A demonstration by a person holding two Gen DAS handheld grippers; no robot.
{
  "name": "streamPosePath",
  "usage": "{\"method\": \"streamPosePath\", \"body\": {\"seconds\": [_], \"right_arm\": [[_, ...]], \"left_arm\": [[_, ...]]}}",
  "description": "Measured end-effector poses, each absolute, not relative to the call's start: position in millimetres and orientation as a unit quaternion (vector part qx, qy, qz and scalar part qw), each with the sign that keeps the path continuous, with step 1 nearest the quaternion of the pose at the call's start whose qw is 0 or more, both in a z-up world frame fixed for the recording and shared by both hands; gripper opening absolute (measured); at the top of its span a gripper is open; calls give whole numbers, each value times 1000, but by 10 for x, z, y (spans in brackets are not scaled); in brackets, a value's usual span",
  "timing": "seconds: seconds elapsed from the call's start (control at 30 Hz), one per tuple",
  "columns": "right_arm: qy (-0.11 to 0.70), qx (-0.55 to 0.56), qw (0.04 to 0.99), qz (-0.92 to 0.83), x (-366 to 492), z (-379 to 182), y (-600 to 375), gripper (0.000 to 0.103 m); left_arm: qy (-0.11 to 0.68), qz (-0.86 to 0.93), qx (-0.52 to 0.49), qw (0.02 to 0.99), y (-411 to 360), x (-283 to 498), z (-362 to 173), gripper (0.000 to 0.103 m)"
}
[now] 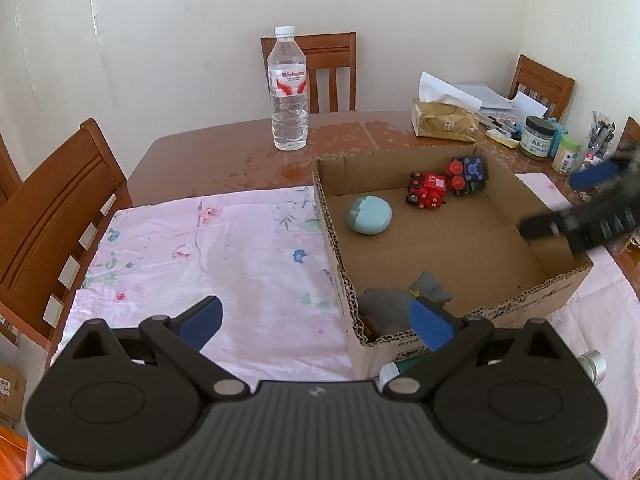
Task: Organize rigid objects
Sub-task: 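Move the right gripper toward the gold capsule jar, then grasp the gold capsule jar with right gripper while left gripper grasps the clear plastic jar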
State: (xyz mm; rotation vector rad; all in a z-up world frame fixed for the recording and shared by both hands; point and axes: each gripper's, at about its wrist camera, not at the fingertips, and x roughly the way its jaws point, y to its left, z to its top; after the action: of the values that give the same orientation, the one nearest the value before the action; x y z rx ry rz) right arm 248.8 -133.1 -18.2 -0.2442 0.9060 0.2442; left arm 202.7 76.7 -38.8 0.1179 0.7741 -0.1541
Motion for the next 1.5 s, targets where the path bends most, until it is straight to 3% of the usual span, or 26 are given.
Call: {"method": "streamPosePath", "body": {"seconds": [0.67,1.1,1.23,1.5], "right_arm": [[546,-86,830,74,1751,-1030,-1359,103],[551,-121,822,80,1572,-1280,-1802,103],[552,-83,822,110,1593,-1325,-1972,103],[516,-100,838,144,1462,-1357,-2013,103]], "left_arm": [[386,-91,63,916,645,1807,-443,100],[405,-56,55,911,373,1560,-464,100],[425,-46,41,903,236,1428,-491,100],[461,-28,22,887,-50,1123,-684,100]]}}
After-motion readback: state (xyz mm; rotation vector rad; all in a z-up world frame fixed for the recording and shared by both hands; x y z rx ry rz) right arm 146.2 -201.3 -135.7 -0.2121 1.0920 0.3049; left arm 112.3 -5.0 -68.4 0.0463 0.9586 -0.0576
